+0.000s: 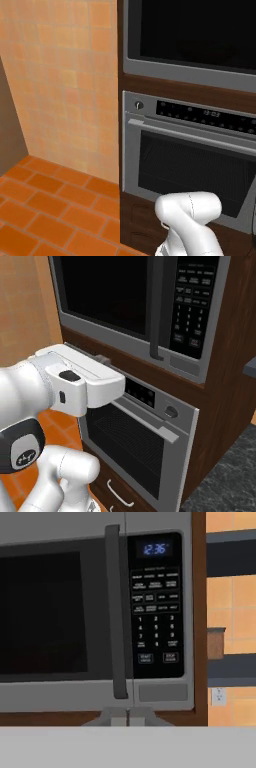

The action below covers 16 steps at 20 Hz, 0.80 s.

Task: Pick the broccoli from the sink and place it in the bowl. Then pick the bowl and place it in the microwave. Then close the microwave door and press the start button.

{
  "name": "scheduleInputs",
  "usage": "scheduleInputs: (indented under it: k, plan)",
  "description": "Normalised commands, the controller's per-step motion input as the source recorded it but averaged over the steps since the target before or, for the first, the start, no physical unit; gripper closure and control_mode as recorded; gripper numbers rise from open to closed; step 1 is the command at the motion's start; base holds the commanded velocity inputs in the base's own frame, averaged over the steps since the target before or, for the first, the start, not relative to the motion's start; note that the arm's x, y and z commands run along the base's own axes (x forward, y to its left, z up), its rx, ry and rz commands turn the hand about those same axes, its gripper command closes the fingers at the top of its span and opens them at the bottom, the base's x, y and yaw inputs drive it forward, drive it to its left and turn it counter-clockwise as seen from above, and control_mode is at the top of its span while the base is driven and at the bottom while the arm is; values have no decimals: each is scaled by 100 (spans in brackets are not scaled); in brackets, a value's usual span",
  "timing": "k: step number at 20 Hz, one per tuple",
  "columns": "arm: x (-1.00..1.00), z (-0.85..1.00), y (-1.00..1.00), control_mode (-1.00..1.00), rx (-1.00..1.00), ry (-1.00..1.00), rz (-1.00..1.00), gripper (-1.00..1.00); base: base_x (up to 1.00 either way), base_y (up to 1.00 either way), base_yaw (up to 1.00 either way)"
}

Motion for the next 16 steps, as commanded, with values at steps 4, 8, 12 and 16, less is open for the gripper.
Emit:
scheduleInputs:
  k: [4, 8, 12, 16]
  plan:
    - [1, -39, -9, -100, 0, 1, -8, 100, 0, 0, 0]
    - [3, -2, -27, -100, 0, 0, -5, 100, 0, 0, 0]
    - [14, 0, -38, -100, 2, -2, 0, 100, 0, 0, 0]
    - [32, 0, -21, -100, 0, -35, 6, 100, 0, 0, 0]
